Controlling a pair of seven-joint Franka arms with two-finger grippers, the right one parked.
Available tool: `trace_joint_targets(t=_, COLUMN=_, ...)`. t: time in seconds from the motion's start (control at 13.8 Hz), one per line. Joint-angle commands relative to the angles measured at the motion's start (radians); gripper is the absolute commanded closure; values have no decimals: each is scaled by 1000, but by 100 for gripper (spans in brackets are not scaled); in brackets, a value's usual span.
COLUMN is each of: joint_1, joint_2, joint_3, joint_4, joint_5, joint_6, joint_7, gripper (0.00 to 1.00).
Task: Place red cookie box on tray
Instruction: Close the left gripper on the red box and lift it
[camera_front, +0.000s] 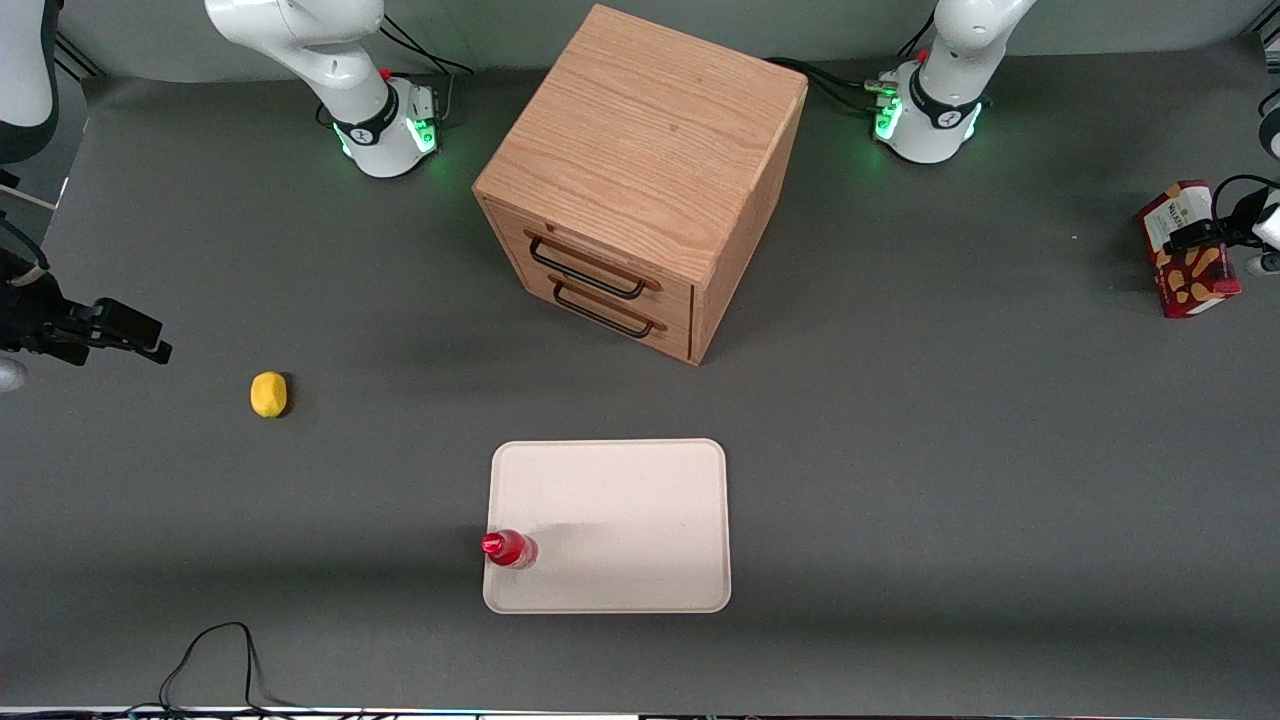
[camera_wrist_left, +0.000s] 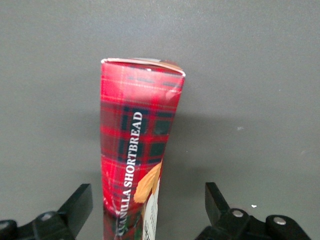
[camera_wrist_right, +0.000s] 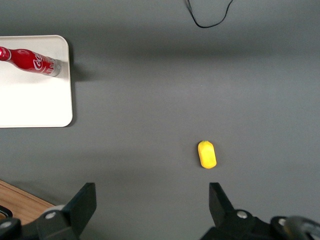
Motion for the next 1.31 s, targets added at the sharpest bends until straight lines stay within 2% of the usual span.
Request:
trace_joint_targets(t=0.0, joint_1=14, joint_2=8, joint_3=-11, joint_4=-6, joint_5=-2, joint_6=32, joint_7=12, gripper=1)
trace_joint_targets(t=0.07, joint_1=15, joint_2=11, joint_3=-11, joint_4=-6, joint_5=-2, joint_6=32, joint_7=12, gripper=14)
trace_joint_targets(t=0.22, joint_1=14, joint_2=9, joint_3=-11, joint_4=-5, joint_5=1, joint_6=31, joint_7=16, gripper=92)
trace_joint_targets(t=0.29, joint_1=14, joint_2=9, joint_3=-11, joint_4=-5, joint_5=1, joint_6=31, joint_7=27, gripper=100)
trace_joint_targets(t=0.87, joint_1=12, joint_2=-21, joint_3=-12, joint_4=10, joint_5=3, joint_6=-7, joint_7=30, gripper=100)
trace_joint_targets(t=1.24, joint_1=-51, joint_2=-161, joint_3=-23, joint_4=151, joint_5=1, joint_6=-335, joint_7=18, gripper=100)
